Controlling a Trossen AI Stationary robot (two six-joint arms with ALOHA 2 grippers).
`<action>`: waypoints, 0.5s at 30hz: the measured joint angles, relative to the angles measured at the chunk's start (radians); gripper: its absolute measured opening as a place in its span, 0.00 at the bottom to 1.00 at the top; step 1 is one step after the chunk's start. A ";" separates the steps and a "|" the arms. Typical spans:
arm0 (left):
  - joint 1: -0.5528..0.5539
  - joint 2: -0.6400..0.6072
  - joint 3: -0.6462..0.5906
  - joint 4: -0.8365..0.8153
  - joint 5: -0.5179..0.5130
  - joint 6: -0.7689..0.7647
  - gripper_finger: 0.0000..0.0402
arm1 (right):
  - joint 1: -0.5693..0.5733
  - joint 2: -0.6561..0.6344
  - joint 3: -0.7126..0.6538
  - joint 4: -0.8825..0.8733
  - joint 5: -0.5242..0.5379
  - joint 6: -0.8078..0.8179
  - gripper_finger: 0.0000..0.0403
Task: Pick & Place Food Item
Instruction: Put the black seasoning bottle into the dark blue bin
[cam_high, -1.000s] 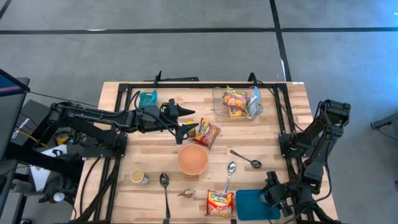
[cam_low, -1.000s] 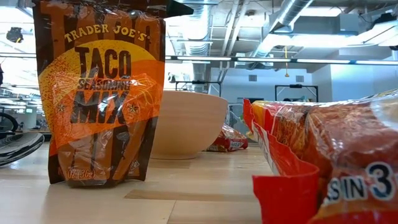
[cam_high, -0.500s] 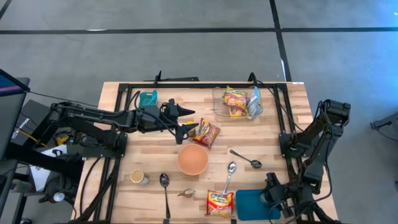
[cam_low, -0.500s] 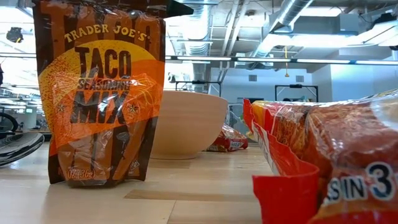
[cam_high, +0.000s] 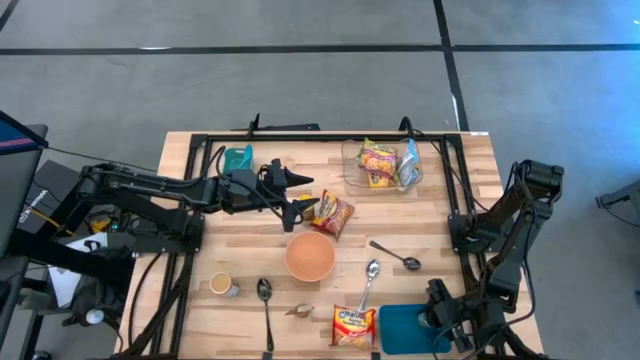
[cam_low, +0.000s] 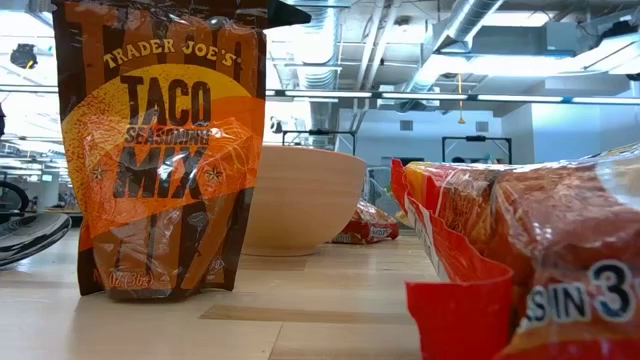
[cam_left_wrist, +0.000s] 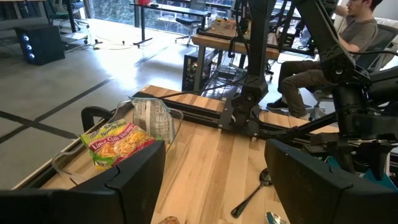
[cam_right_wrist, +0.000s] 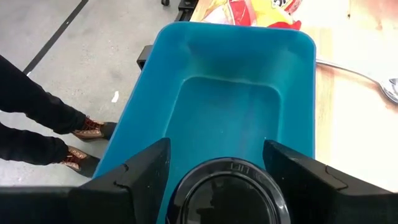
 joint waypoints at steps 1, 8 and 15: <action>0.000 0.000 0.000 0.000 0.000 0.000 0.67 | 0.000 0.000 0.000 -0.002 0.001 -0.001 0.62; 0.000 0.000 0.000 0.000 0.000 0.000 0.67 | 0.000 0.000 0.000 -0.007 0.008 -0.002 0.62; 0.000 0.000 0.000 0.000 0.000 0.000 0.67 | 0.000 -0.009 0.000 -0.008 0.023 -0.002 0.62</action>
